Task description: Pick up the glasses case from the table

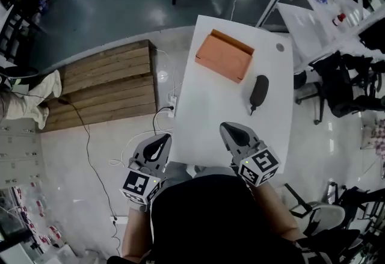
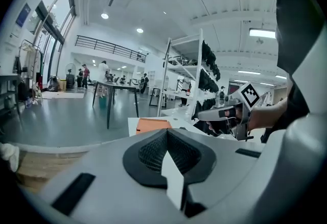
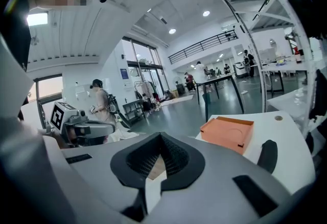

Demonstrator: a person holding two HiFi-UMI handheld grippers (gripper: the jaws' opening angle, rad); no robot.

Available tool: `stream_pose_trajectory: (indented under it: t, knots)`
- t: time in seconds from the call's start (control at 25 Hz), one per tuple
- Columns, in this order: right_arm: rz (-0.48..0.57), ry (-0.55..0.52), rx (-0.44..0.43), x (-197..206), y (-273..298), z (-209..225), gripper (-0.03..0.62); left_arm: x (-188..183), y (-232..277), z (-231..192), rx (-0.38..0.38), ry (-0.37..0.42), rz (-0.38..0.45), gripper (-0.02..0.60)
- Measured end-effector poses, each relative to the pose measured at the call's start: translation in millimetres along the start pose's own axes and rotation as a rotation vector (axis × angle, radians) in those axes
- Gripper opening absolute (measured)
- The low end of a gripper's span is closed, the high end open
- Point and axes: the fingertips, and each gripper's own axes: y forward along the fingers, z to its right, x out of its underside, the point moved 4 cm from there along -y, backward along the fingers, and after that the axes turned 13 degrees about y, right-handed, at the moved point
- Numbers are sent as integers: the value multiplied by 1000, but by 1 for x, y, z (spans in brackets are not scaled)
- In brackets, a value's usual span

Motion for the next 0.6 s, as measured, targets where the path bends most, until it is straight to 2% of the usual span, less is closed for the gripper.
stream_pose_trajectory:
  t: [0.24, 0.36, 0.6]
  knots:
    - [30, 36, 159, 4, -8, 37, 26, 1, 20, -13, 100, 4, -21, 18]
    - [47, 44, 246, 5, -13, 60, 26, 6, 30, -19, 138, -44, -40, 18]
    - [79, 79, 428, 7, -31, 124, 28, 5, 43, -21, 158, -71, -69, 18]
